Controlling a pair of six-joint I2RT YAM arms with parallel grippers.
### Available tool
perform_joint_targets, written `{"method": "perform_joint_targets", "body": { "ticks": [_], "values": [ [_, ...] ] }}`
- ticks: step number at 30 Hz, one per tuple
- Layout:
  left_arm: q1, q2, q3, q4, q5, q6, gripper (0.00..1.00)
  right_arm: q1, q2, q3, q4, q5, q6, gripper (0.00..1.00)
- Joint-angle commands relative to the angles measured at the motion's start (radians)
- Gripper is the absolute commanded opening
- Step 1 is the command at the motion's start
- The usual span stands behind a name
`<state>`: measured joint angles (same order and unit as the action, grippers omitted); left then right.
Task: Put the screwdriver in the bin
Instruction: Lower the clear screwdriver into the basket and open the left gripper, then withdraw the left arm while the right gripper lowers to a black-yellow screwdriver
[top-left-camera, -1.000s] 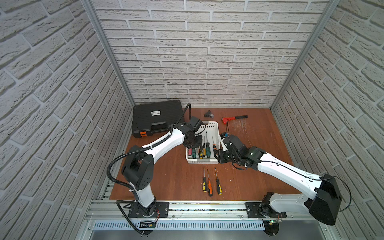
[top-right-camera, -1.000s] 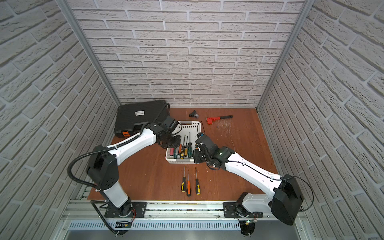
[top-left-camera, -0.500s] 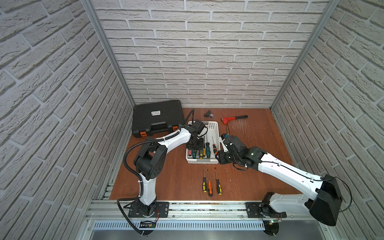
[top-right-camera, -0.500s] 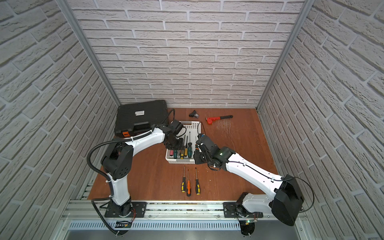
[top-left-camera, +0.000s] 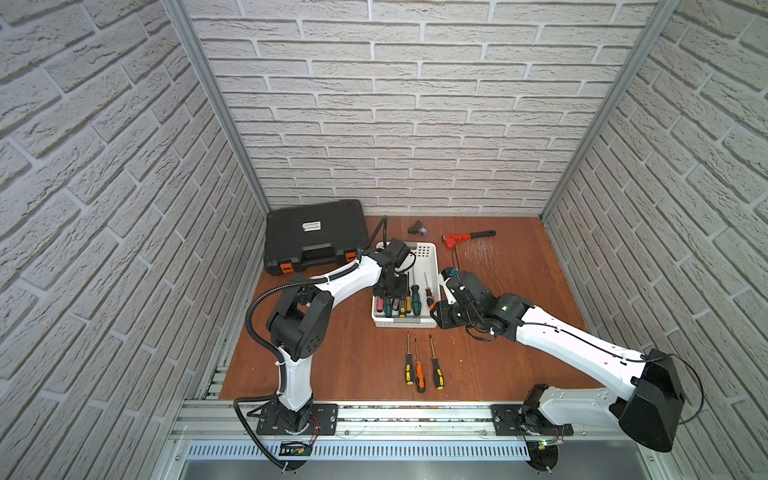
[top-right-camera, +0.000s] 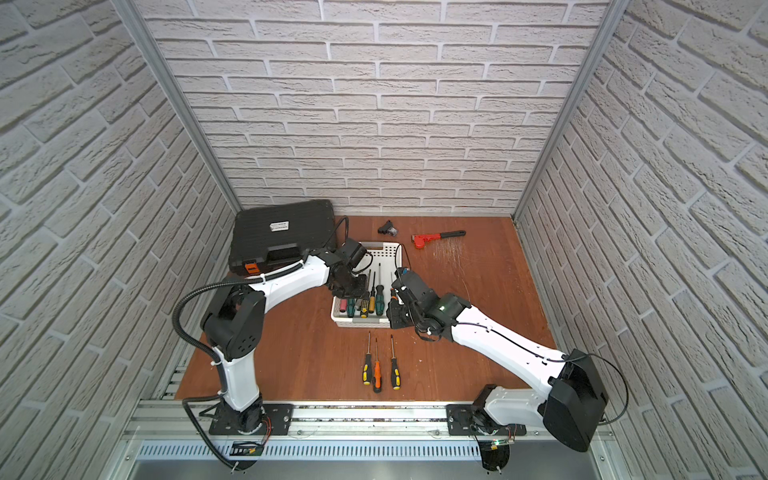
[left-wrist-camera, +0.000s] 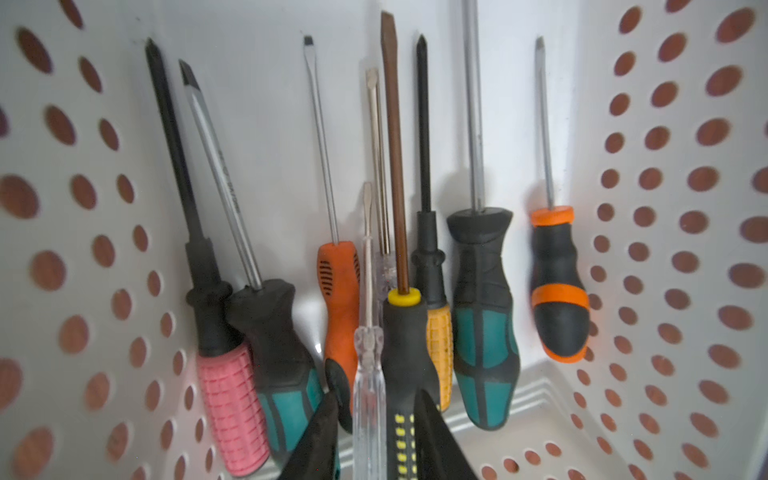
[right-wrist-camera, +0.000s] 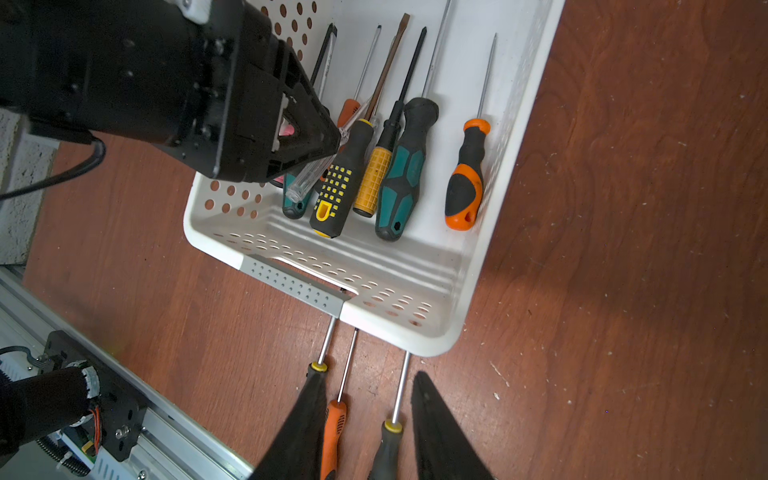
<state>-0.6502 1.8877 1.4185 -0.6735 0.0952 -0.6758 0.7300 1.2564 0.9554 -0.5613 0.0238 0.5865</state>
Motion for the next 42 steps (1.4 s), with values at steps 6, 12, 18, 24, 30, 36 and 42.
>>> {"method": "perform_joint_targets", "body": {
  "ticks": [6,12,18,24,30,36,42],
  "values": [
    [-0.015,-0.187,-0.043,0.016,-0.017,-0.024,0.35,0.005,-0.025,-0.008,-0.007,0.010,0.026,0.36],
    [-0.038,-0.316,-0.174,0.093,-0.040,-0.077,0.39,0.019,-0.089,-0.077,-0.027,0.033,0.081,0.36],
    [-0.126,-0.416,-0.253,0.106,-0.138,-0.106,0.45,0.076,-0.157,-0.148,-0.125,0.042,0.139,0.38],
    [-0.179,-0.547,-0.386,0.121,-0.249,-0.164,0.50,0.185,-0.165,-0.228,-0.188,0.051,0.258,0.48],
    [-0.185,-0.653,-0.438,0.075,-0.351,-0.176,0.51,0.314,-0.067,-0.231,-0.155,0.061,0.360,0.54],
    [-0.172,-0.687,-0.450,0.049,-0.377,-0.155,0.51,0.368,0.082,-0.186,-0.103,0.037,0.375,0.60],
    [-0.166,-0.696,-0.461,0.049,-0.383,-0.148,0.52,0.367,0.151,-0.189,-0.059,0.008,0.379,0.61]
  ]
}}
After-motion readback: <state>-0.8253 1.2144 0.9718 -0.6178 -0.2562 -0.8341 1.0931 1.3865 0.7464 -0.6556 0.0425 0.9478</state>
